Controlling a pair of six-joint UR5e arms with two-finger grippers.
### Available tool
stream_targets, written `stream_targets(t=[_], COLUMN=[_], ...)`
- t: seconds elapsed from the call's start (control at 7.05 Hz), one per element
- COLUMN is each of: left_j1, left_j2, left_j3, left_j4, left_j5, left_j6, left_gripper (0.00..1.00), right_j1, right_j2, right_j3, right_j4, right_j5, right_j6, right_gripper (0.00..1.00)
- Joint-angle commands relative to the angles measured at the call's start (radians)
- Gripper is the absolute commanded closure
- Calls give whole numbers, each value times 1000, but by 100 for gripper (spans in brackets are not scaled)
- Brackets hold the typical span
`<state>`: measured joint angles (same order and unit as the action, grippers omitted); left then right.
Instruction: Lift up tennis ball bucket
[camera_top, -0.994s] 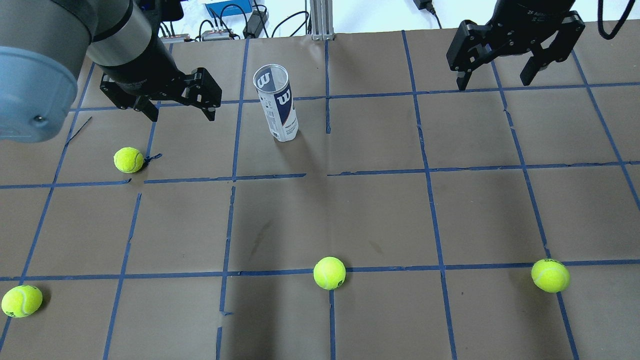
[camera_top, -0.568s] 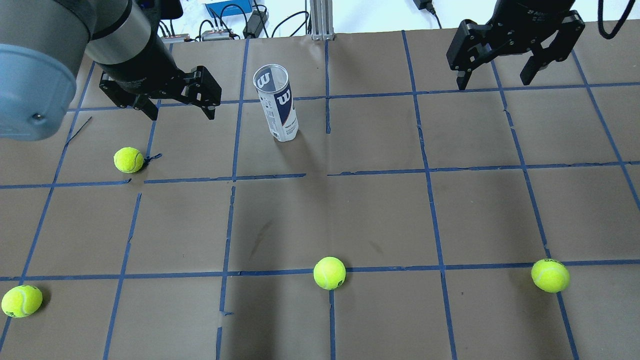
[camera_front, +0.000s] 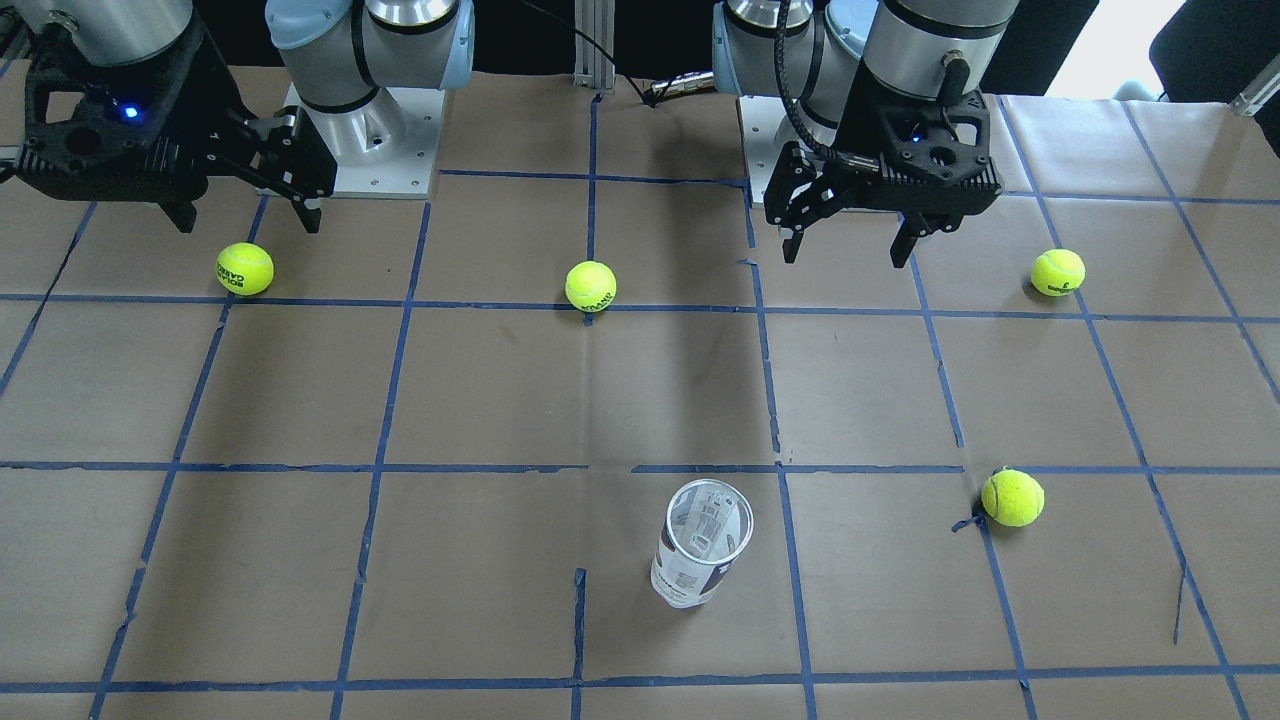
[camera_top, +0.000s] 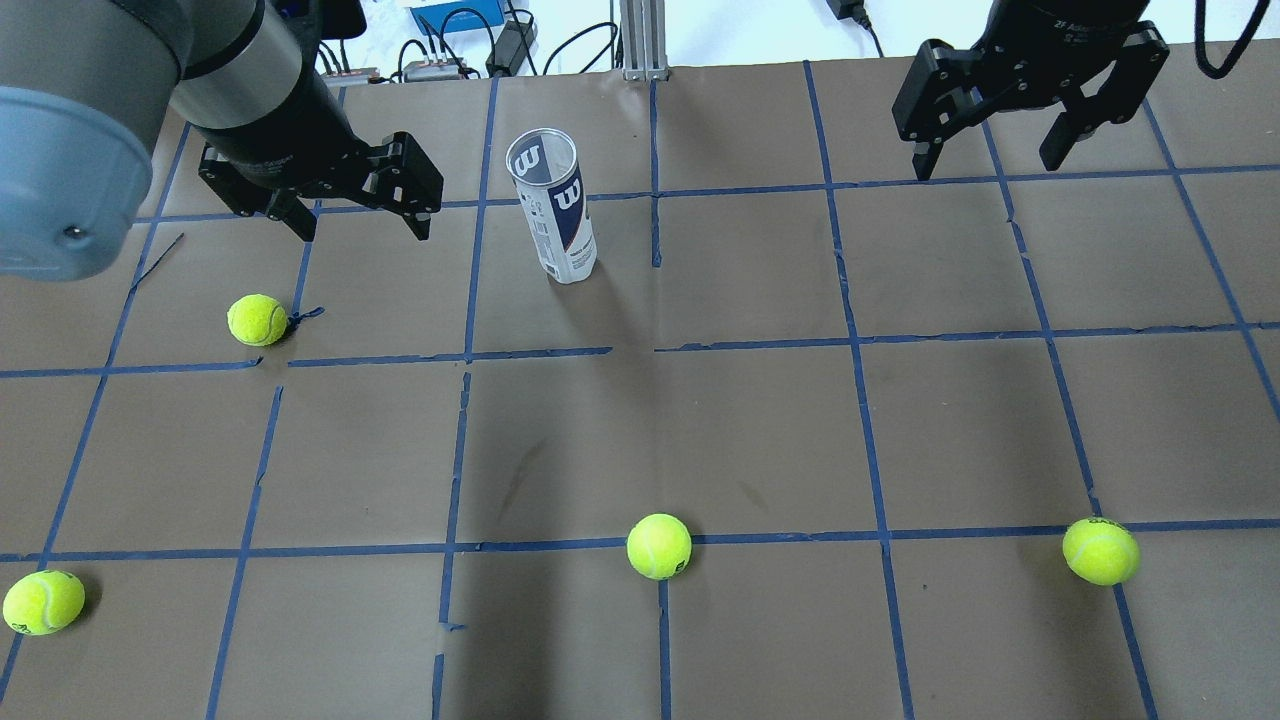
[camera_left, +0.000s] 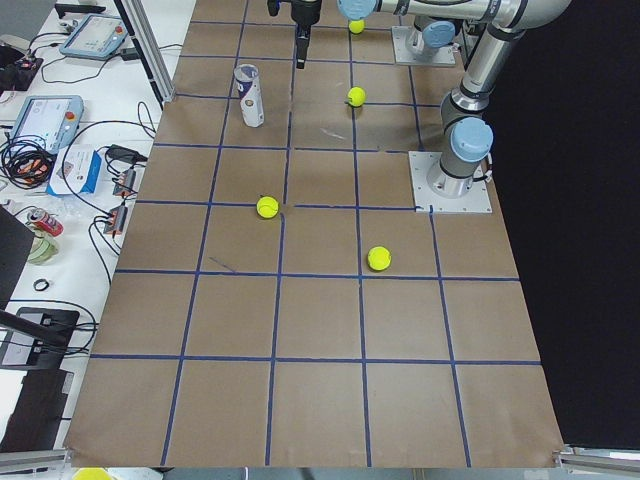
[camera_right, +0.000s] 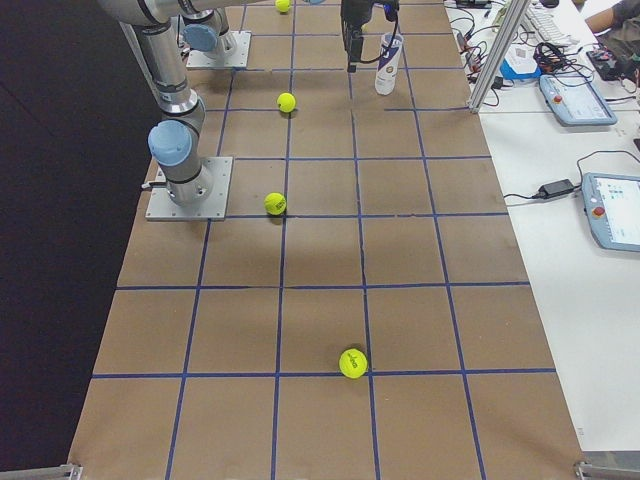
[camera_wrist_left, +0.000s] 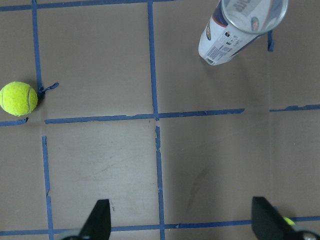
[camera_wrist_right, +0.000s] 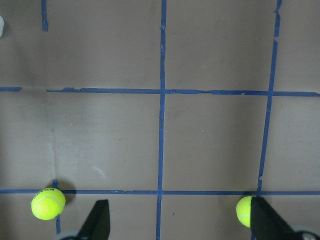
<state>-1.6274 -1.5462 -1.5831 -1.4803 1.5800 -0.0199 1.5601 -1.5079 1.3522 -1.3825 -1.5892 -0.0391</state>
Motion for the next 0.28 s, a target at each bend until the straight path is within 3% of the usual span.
stream_targets(t=[0.0,0.14], left_j1=[0,0], left_j2=[0,0], left_j3=[0,-2], left_j4=[0,-2], left_j5=[0,0], left_j6=[0,0], left_gripper=[0,0], right_j1=[-5,-3], right_j2=[0,0], right_j3=[-2,-2], right_j4=[-15,-18], right_j5=[0,2], right_j6=[-1,-1], right_gripper=[0,0])
